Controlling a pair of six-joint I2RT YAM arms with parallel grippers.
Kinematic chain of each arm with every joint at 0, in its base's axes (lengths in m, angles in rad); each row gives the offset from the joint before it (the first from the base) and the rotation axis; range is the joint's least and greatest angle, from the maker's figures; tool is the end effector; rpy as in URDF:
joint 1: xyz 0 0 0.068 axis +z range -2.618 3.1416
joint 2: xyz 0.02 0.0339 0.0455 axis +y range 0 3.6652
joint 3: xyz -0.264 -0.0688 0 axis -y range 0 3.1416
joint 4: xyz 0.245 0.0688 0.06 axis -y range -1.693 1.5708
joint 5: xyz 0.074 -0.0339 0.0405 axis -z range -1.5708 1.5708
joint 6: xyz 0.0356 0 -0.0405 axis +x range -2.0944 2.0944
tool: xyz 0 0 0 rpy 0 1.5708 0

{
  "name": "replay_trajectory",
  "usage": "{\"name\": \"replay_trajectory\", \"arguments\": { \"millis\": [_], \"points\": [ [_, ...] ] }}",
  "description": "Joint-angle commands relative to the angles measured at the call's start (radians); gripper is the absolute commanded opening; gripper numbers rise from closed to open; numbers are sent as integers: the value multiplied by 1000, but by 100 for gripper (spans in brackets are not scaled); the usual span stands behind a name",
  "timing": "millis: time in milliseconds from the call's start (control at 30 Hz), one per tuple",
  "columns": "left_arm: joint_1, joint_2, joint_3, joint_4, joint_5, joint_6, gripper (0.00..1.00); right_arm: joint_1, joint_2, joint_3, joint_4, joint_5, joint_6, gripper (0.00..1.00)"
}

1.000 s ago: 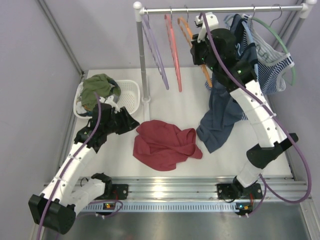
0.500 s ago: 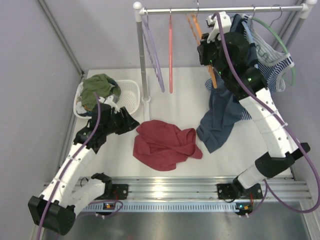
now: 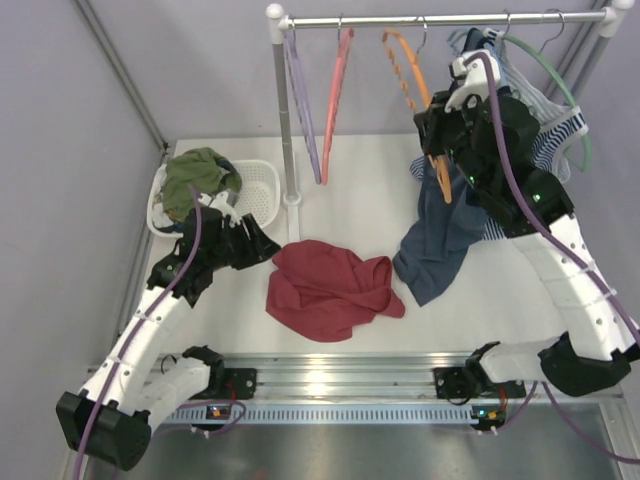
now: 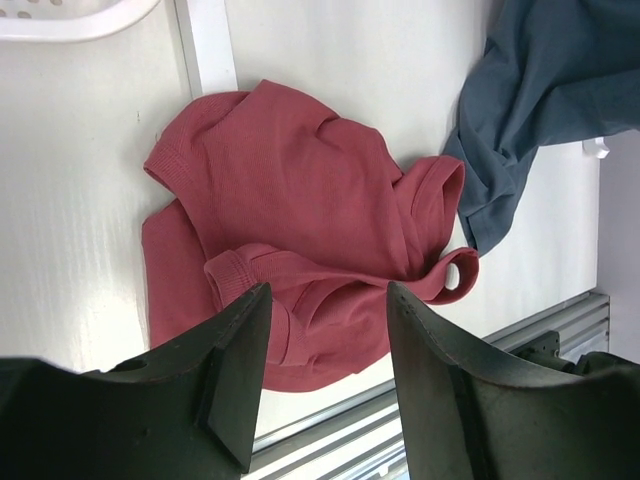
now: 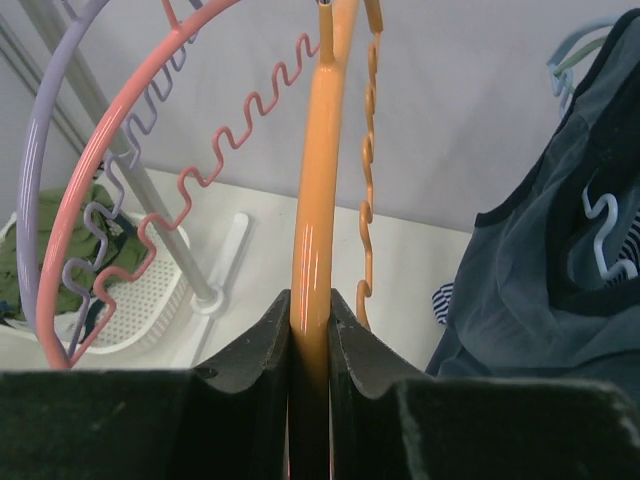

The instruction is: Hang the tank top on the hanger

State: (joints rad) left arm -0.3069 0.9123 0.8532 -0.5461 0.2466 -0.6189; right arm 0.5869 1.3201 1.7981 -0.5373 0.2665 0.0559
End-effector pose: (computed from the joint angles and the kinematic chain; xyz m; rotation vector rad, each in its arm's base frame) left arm 0.1840 -0.0674 0.3060 -0.2063 2.2574 -0.7803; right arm 0.2155 0.1321 0.5288 -0.2279 1.6191 0.2766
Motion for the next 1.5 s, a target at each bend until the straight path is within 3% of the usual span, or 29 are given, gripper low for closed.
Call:
{"name": "replay_trajectory", "arguments": {
  "millis": [0,100,400,500,633,867,1133,1467],
  "points": [
    [-3,0,-9,14,10,16,55,8,-103,-41,74,-24,48,0],
    [-15,-1,-31,0,-24,15,54,8,-185,-127,43,-68,91,0],
    [-193,-41,-85,-69,-268,-71,52,11,-469,-453,-93,-277,234,0],
    [-315,-21,-79,-109,-383,-125,50,13,-563,-586,-113,-383,289,0],
    [-510,48,-11,-218,-667,-252,48,19,-630,-684,-147,-441,311,0],
    [-731,204,89,-327,-886,-373,49,21,-709,-779,-190,-487,329,0],
    [-813,407,181,-411,-961,-392,53,19,-743,-775,-271,-559,312,0],
    [-816,477,141,-361,-923,-374,53,19,-779,-795,-343,-602,312,0]
  ]
}}
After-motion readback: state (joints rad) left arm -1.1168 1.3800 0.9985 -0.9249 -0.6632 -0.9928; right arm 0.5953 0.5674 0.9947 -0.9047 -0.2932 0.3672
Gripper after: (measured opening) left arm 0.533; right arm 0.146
